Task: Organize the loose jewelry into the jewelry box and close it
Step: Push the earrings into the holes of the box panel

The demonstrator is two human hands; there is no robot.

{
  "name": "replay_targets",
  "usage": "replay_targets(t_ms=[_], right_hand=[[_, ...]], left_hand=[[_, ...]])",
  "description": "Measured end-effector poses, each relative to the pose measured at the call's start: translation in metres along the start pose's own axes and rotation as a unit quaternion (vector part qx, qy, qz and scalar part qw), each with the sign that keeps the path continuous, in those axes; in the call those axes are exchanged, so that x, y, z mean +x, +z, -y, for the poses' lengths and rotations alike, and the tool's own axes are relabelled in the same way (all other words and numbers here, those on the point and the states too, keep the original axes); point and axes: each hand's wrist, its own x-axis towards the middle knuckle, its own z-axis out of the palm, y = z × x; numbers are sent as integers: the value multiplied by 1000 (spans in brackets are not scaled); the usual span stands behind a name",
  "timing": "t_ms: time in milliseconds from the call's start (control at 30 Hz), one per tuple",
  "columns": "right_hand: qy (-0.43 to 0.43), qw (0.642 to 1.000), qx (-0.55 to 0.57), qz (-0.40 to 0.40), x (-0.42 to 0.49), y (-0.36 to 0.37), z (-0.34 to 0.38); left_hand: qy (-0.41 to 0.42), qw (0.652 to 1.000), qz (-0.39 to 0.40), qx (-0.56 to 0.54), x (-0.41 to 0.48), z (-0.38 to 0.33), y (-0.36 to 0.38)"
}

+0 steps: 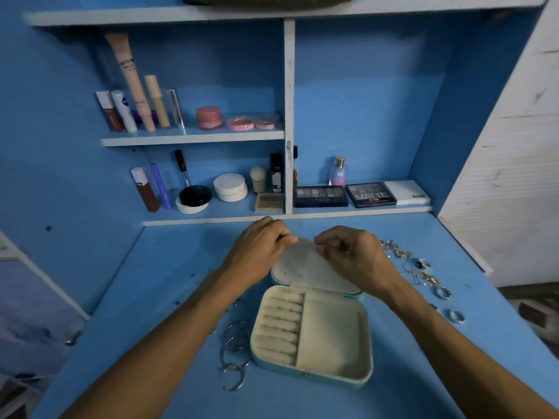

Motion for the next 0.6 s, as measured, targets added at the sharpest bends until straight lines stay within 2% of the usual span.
replay_targets(t_ms=[133,267,600], right_hand=[[14,1000,18,-19,-8,-17,-10],[44,998,34,-19,-14,-22,-20],[42,999,8,-17,-16,-19,-20]], left_hand=[[33,999,32,-20,20,-20,19],[28,996,90,3,28,-32,31],[21,995,100,9,31,-25,25]])
